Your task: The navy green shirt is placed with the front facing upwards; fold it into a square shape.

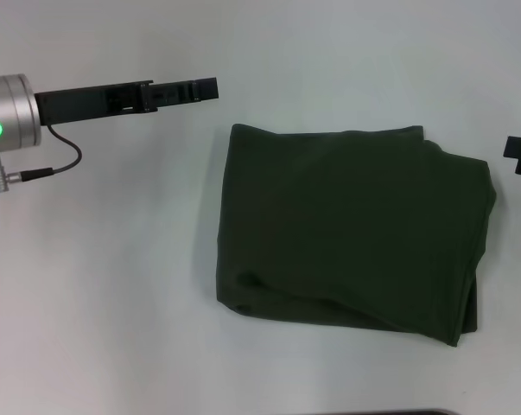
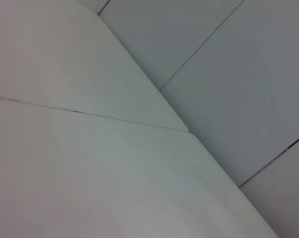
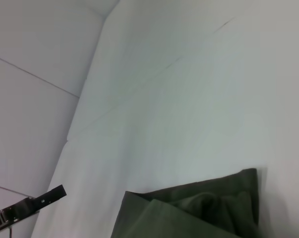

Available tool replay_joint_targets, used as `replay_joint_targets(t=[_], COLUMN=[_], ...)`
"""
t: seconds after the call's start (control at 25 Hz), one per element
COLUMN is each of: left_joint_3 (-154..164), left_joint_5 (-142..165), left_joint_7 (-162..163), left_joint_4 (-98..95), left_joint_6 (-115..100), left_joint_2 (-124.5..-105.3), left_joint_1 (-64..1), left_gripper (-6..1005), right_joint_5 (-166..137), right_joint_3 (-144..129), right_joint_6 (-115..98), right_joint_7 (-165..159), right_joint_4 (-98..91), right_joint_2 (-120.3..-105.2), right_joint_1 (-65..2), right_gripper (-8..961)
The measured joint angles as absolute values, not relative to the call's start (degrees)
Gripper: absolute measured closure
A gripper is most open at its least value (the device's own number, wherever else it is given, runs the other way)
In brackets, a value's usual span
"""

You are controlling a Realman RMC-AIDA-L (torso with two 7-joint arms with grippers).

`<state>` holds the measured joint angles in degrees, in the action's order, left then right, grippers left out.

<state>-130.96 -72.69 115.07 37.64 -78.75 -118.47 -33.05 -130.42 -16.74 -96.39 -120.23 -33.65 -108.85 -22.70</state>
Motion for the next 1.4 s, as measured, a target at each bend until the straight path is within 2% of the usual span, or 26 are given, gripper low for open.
replay_joint_targets(t=[0.32,0.88,1.2,1.4], left_joint_3=[-131.0,-130.8,-130.4,-127.9], left_joint_5=[-72.7,-63.7,-55.6,-53.6], left_joint_7=[114.8,117.5,118.5,119.8], left_joint_4=[37.7,37.4,37.0,36.7], left_joint_6=[-78.7,-78.2,-72.9,-70.0], left_joint_2=[-118.38,-118.16,-121.37,-122.27], left_joint_1=[-33.0,-36.4,-40.9,-42.0], left_gripper=[66,65,66,66], right_joint_5=[-130.9,-130.8,-130.6,-130.6], right_joint_3=[-17.2,-17.4,-17.1,-17.3], right_joint_6=[-93.8,-94.3,-95.5,-95.6], right_joint_7=[-120.4,-120.9,-122.4,-122.8], right_joint_4=[-33.0,-32.7,-33.0,-33.0], right_joint_2=[-109.74,-109.16,-109.06,-109.06], right_joint_1=[-23.2,-23.5,-24.3,-24.6], right_gripper=[92,92,93,94])
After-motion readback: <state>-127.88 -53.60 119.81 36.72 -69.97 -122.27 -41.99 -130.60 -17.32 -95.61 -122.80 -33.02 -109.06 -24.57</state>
